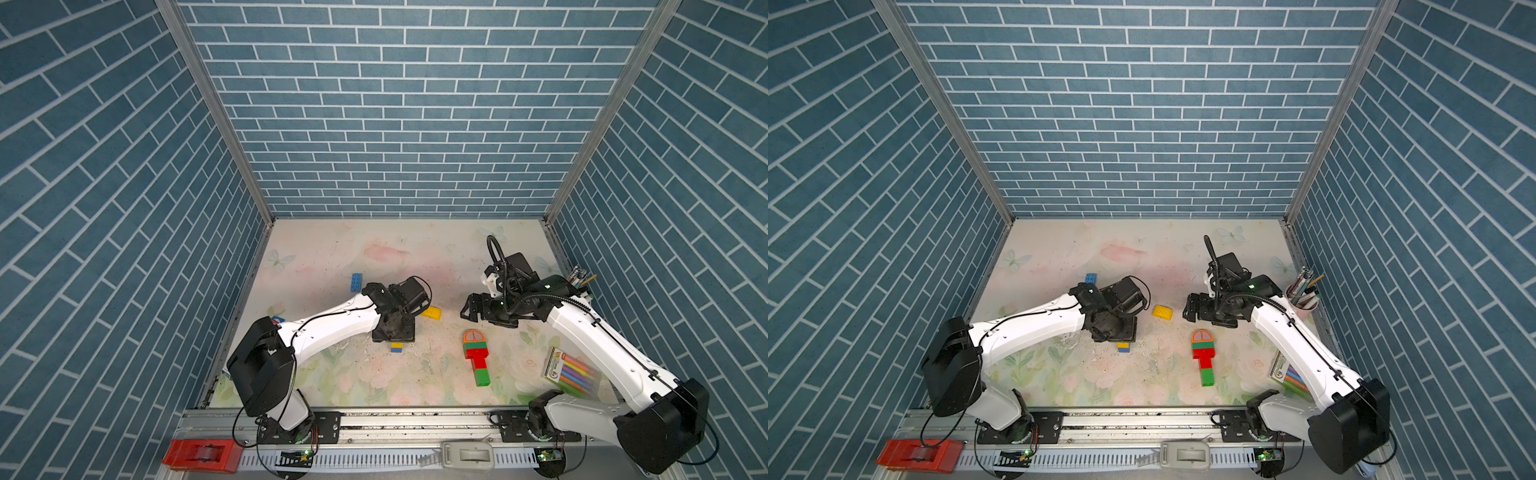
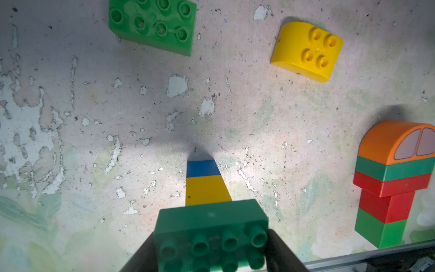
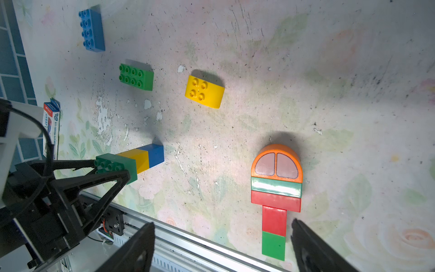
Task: Assemble an ice cream with lego
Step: Assemble the lego brick with the lego brick.
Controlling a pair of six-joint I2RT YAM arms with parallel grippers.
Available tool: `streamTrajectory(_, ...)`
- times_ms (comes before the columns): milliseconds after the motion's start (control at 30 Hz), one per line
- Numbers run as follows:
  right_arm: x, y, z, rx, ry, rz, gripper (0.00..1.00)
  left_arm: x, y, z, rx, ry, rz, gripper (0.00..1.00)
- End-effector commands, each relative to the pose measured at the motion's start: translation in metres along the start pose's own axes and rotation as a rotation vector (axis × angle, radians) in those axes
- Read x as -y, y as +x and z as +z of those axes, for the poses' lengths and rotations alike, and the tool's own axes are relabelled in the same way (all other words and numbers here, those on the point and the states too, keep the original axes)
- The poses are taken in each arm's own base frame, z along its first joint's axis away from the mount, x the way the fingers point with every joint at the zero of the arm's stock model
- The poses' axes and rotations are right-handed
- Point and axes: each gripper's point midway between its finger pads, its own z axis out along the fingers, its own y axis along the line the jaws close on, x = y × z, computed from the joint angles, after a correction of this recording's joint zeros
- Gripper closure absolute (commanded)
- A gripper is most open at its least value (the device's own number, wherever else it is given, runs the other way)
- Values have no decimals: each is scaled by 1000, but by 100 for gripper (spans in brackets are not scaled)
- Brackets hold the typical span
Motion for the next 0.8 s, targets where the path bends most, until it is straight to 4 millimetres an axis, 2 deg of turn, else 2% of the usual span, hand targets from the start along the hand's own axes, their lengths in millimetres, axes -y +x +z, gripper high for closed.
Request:
streamTrajectory(0,-1,-3,-11,25,3,-28,9,-21,11,4,-46,-94,15,48)
streamTrajectory(200,0,-2,-11,19,6,-27,8,-24,17,9,-51,-90,2,40)
streamTrajectory(767,1,0,-12,22,6,-24,8,-24,16,1,-19,-82,6,16)
